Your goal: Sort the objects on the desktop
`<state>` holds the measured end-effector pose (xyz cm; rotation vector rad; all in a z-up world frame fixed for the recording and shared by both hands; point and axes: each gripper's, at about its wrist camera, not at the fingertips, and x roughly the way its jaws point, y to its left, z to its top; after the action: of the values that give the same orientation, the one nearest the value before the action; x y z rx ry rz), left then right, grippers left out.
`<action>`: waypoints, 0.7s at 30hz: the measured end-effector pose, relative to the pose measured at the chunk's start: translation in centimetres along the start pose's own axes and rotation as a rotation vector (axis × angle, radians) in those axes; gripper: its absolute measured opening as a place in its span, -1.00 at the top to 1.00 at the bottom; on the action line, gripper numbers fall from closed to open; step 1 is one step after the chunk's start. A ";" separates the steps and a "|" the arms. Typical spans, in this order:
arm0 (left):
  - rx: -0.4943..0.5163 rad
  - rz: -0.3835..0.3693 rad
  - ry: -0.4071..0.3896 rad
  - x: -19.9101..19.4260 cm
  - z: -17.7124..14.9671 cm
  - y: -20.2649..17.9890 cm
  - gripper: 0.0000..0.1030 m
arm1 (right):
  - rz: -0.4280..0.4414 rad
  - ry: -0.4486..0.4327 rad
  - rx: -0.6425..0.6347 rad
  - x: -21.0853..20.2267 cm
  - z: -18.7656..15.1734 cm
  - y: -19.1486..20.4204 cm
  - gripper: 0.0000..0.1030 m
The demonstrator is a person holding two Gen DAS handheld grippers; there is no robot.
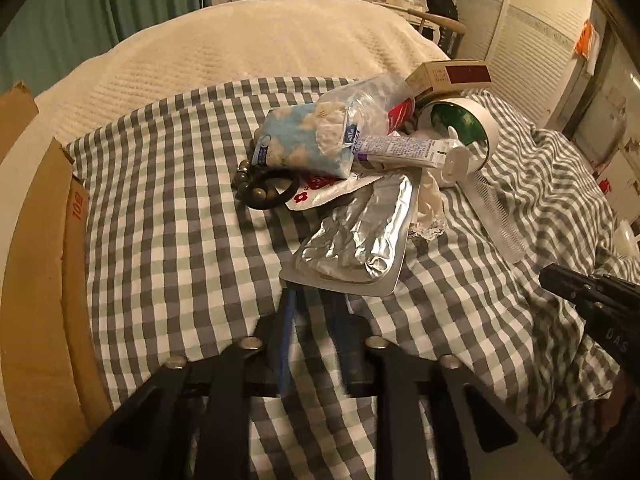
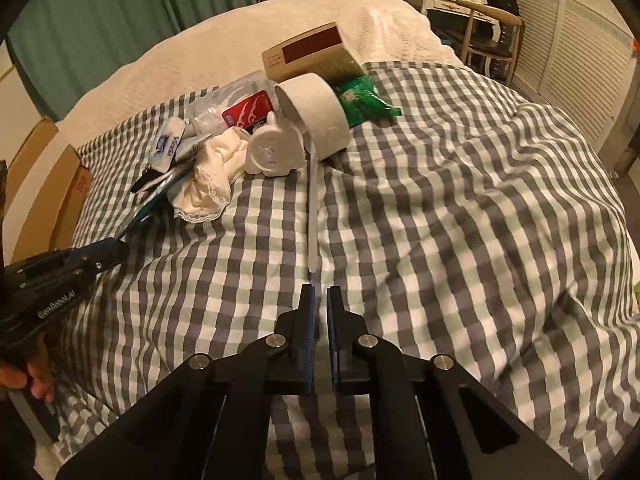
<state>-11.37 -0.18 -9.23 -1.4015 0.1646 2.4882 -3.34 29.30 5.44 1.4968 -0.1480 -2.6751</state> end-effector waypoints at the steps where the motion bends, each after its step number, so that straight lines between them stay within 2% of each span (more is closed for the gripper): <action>1: 0.001 0.004 -0.010 0.0 0.0 -0.1 0.11 | 0.006 0.002 0.007 0.0 0.0 -0.1 0.89; 2: 0.002 0.011 -0.022 -0.1 0.0 -0.1 -0.17 | 0.012 0.002 0.012 0.2 0.1 -0.2 0.89; 3: 0.002 0.018 -0.032 -0.2 0.1 -0.1 -0.29 | 0.017 -0.001 0.014 0.4 0.4 -0.3 0.89; 9: 0.015 0.005 -0.065 0.5 1.2 -0.6 -0.32 | 0.036 -0.013 0.015 1.7 0.4 0.7 0.89; 15: 0.052 -0.008 -0.092 2.5 2.5 -1.3 -0.31 | 0.050 -0.035 0.020 3.9 2.4 0.7 0.89; 16: 0.059 -0.009 -0.093 2.9 2.6 -1.4 -0.25 | 0.046 -0.034 0.016 4.2 2.5 0.7 0.89; 17: 0.060 -0.012 -0.092 3.0 2.5 -1.5 0.11 | 0.039 -0.031 0.010 4.6 2.5 0.8 0.89; 19: 0.065 -0.011 -0.088 3.2 2.5 -1.4 0.26 | 0.037 -0.024 0.011 5.2 2.4 0.6 0.89; 20: 0.075 -0.001 -0.098 3.1 2.4 -1.5 0.57 | 0.043 -0.020 0.018 5.5 2.3 0.6 0.89; 21: 0.088 0.017 -0.102 2.9 2.5 -1.5 0.61 | 0.045 -0.018 0.021 5.6 2.3 0.5 0.89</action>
<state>-14.38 2.42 -10.35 -1.2408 0.2631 2.5267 -8.17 28.26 1.96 1.4573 -0.2090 -2.6607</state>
